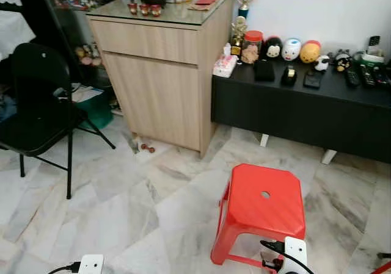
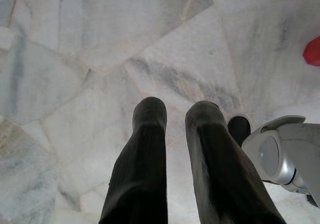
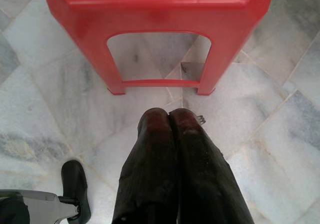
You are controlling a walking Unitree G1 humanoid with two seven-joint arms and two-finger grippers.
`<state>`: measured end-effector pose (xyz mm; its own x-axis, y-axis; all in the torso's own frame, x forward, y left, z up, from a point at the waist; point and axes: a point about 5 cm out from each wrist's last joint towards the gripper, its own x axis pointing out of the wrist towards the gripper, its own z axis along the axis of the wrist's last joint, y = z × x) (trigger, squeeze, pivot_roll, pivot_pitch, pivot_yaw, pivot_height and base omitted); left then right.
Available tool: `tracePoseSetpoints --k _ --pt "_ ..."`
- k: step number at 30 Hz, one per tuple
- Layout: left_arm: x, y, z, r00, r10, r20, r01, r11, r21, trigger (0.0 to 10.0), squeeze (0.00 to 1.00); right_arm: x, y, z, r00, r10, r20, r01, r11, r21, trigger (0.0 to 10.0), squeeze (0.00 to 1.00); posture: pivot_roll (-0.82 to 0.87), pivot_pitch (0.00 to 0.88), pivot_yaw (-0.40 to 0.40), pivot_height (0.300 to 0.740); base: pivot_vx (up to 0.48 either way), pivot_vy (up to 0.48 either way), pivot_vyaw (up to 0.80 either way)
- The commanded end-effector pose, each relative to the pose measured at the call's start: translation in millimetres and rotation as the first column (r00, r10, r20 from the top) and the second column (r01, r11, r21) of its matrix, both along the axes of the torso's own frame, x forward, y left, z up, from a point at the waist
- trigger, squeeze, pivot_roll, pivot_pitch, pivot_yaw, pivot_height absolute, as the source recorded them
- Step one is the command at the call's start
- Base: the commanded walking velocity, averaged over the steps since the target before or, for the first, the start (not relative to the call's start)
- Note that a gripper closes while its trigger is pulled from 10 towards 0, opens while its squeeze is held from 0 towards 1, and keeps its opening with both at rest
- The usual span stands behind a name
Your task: Hang keys on a hook
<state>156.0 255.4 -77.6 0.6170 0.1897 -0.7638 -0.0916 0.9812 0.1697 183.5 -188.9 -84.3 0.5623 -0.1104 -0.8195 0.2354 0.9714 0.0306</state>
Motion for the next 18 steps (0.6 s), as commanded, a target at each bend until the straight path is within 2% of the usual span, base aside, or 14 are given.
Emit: tracePoseSetpoints --k 1,10,18 --pt "-5.2 -2.0 -3.3 1.000 0.002 -0.028 -0.002 1.000 -0.007 10.0 0.00 -3.4 -4.2 -0.9 1.000 -0.005 -0.003 0.005 1.000 -0.011 10.0 0.00 0.21 0.017 0.021 0.740 0.000 -0.281 0.00" --pt "-6.5 -3.7 -4.3 1.000 0.000 -0.030 0.000 1.000 -0.012 10.0 0.00 -4.6 -6.7 -1.0 1.000 -0.005 -0.003 0.005 1.000 -0.020 10.0 0.00 0.21 0.028 0.014 0.740 0.000 -0.289 0.00" --pt "-7.2 -3.6 -4.5 1.000 0.004 -0.029 -0.004 1.000 -0.012 10.0 0.00 -5.7 -7.6 -1.6 1.000 0.005 -0.014 -0.006 1.000 -0.022 10.0 0.00 0.21 0.029 0.010 0.740 0.000 -0.327 -0.71"
